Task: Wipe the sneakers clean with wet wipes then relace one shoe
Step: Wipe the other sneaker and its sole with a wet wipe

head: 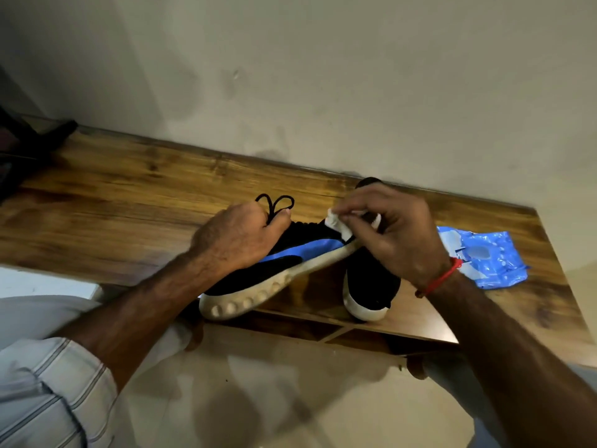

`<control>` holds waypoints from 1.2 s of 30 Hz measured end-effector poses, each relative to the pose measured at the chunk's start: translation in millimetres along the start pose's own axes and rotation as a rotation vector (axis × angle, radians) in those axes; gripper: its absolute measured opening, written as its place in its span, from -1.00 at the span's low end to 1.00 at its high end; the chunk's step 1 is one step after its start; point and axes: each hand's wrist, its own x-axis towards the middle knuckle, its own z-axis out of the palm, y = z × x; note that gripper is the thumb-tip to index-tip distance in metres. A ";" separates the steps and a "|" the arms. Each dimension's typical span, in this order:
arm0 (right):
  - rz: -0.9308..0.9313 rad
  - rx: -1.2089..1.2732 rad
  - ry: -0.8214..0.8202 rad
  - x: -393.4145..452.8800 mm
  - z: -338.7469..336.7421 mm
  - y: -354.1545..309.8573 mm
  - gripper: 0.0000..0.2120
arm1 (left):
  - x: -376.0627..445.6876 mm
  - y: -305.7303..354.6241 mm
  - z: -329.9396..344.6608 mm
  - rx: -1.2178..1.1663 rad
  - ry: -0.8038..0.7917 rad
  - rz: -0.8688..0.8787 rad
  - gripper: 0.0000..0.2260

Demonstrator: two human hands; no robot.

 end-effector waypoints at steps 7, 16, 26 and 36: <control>0.061 -0.261 0.063 2.4 -6.3 20.6 -0.90 | -4.8 1.9 -2.0 0.123 0.135 0.092 -0.41; 0.137 -0.336 0.126 -0.7 1.4 24.6 -0.81 | -8.7 5.2 -4.1 0.124 0.183 0.090 -0.47; 0.165 -0.328 0.046 -8.0 16.4 20.2 -0.83 | -7.8 3.4 -5.8 0.120 0.205 0.064 -0.48; 0.080 -0.249 -0.067 -13.3 32.6 0.1 -0.84 | -11.5 8.4 0.5 0.095 0.199 0.096 -0.52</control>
